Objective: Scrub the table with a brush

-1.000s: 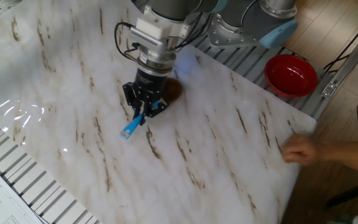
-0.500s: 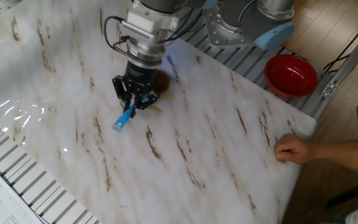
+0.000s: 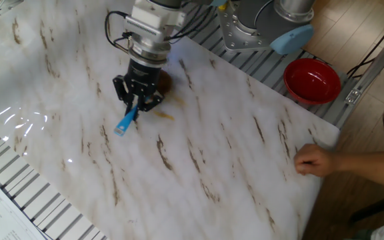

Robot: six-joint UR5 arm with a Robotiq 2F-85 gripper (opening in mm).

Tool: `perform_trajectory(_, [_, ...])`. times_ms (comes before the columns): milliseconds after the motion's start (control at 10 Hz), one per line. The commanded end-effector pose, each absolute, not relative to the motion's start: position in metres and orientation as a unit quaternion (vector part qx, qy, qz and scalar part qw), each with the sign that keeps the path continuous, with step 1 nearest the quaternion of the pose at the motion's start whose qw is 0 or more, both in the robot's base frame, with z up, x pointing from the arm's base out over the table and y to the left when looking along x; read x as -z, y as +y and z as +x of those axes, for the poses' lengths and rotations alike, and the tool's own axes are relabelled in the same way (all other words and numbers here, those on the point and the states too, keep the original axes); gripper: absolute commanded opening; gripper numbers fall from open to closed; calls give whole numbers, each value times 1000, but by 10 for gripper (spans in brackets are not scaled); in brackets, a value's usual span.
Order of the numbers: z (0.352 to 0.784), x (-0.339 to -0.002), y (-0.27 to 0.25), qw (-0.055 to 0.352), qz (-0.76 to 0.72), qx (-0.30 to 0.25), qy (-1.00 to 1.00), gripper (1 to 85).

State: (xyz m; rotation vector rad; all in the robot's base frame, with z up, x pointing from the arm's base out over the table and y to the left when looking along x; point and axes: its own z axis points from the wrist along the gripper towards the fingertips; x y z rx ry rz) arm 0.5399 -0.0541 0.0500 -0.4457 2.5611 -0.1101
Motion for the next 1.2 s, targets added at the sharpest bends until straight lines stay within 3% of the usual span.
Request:
perform_trajectory(0, [546, -59, -74, 283, -190, 44, 939, 10])
perform_trajectory(300, [550, -56, -70, 300, -180, 21, 936, 10])
perform_trajectory(600, [542, -53, -30, 292, -95, -72, 949, 10])
perform_trajectory(1100, [550, -53, -3, 306, -56, -100, 945, 10])
